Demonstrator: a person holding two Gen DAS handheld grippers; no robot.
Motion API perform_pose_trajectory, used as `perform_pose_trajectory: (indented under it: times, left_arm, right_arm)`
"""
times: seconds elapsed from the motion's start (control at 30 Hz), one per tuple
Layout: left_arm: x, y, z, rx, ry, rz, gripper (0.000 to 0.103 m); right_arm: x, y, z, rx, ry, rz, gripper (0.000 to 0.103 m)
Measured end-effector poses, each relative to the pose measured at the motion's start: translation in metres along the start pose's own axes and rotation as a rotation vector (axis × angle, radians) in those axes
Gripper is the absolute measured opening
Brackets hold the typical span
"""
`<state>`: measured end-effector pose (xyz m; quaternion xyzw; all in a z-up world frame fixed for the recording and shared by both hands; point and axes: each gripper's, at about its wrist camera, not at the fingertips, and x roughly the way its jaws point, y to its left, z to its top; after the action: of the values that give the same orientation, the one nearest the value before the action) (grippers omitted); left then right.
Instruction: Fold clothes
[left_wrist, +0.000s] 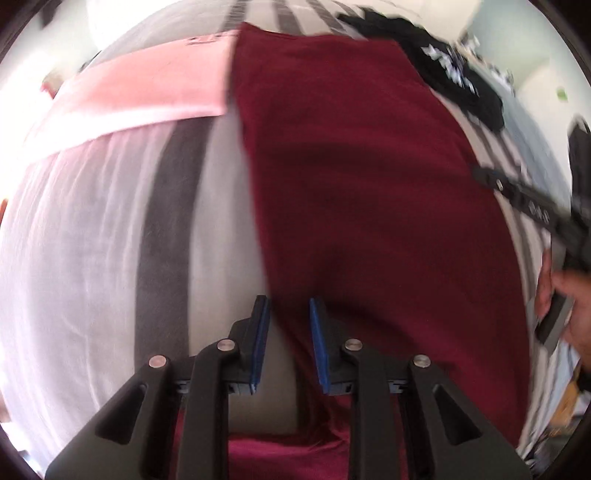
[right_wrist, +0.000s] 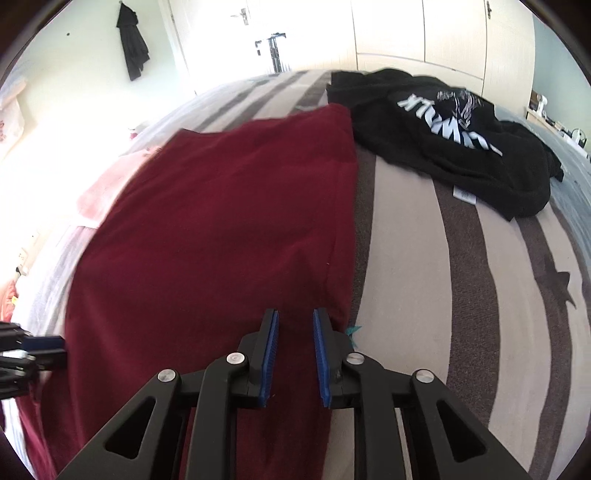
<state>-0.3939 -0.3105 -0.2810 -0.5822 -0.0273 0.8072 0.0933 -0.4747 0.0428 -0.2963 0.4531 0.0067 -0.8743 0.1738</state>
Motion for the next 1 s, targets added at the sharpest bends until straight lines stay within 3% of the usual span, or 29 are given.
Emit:
perform_pose_trajectory:
  times: [0.07, 0.17, 0.3, 0.4, 0.47, 0.7, 0.87, 1.0]
  left_arm:
    - [-0.018, 0.004, -0.005, -0.023, -0.042, 0.013, 0.02]
    - [-0.042, -0.005, -0.017, -0.043, -0.086, -0.089, 0.02]
    - [-0.046, -0.041, -0.043, 0.07, -0.083, -0.151, 0.02]
    - [-0.02, -0.037, -0.063, 0.113, -0.039, -0.089, 0.019]
    - [-0.011, -0.026, -0.074, 0.108, -0.057, -0.057, 0.004]
    - [-0.036, -0.02, -0.079, 0.073, -0.087, -0.02, 0.004]
    - [-0.062, -0.041, -0.106, 0.089, -0.15, -0.04, 0.005]
    - [-0.053, -0.037, -0.134, 0.098, -0.109, 0.013, 0.007]
  right_arm:
    - [-0.019, 0.007, -0.009, 0.008, -0.01, 0.047, 0.019]
    - [-0.045, 0.028, -0.031, -0.005, -0.01, 0.105, 0.019]
    - [-0.065, 0.048, -0.072, -0.006, 0.026, 0.134, 0.019]
    - [-0.066, 0.05, -0.104, 0.012, 0.077, 0.106, 0.019]
    - [-0.064, 0.044, -0.122, 0.036, 0.101, 0.075, 0.019]
    - [-0.086, 0.036, -0.149, 0.044, 0.059, 0.049, 0.019]
    - [-0.11, 0.044, -0.161, 0.053, 0.064, 0.038, 0.023]
    - [-0.131, 0.066, -0.19, -0.011, 0.071, 0.071, 0.028]
